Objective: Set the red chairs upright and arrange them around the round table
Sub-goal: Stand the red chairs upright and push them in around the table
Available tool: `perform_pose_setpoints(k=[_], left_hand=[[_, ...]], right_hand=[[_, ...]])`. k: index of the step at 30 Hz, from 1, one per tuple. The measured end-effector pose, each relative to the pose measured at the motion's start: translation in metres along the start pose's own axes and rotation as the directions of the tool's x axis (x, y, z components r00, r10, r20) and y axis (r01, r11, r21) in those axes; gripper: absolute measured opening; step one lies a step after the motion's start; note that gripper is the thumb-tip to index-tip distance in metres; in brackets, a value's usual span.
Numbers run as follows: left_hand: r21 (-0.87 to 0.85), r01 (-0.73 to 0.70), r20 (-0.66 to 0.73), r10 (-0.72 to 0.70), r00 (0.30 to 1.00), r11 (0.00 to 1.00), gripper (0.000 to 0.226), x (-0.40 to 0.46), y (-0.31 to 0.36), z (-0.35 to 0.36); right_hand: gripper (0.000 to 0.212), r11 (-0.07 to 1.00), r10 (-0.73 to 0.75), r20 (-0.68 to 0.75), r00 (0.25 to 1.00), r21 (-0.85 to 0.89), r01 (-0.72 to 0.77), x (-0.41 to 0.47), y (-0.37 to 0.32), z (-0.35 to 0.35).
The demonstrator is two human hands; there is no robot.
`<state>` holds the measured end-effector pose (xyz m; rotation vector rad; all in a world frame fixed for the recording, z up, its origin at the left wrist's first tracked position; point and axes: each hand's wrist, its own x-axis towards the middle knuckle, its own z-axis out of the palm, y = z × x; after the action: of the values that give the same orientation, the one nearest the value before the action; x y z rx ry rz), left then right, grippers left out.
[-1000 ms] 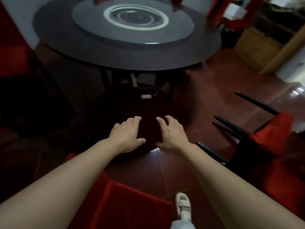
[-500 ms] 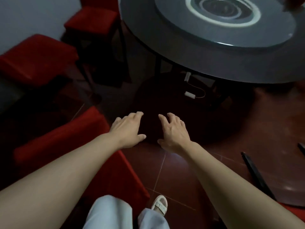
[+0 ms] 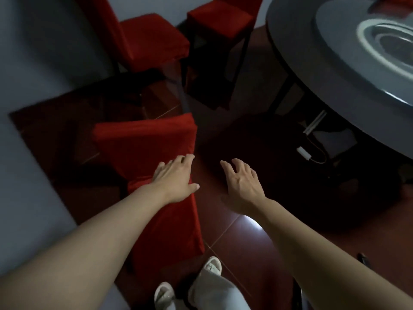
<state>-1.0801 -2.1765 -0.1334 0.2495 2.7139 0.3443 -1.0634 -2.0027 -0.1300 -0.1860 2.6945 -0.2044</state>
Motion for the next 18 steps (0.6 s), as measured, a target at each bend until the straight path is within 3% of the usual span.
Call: perform_pose_setpoints(k=[8, 13, 18], left_hand=[[-0.093, 0.230, -0.025, -0.233, 0.972, 0.969, 0.081, -0.066, -0.035, 0.052], [-0.162, 0.391, 0.012, -0.394, 0.919, 0.906, 0.083, -0.088, -0.031, 0.117], [-0.190, 0.455, 0.013, -0.461, 0.887, 0.870, 0.083, -0.091, -0.022, 0.185]], right_hand=[[0.088, 0.972, -0.217, 0.090, 0.972, -0.072, 0.223, -0.003, -0.027, 0.048], [0.087, 0.916, -0.369, 0.139, 0.919, -0.112, 0.385, 0.008, -0.007, 0.103], [0.090, 0.891, -0.415, 0.189, 0.890, -0.113, 0.439, 0.017, 0.025, 0.171]])
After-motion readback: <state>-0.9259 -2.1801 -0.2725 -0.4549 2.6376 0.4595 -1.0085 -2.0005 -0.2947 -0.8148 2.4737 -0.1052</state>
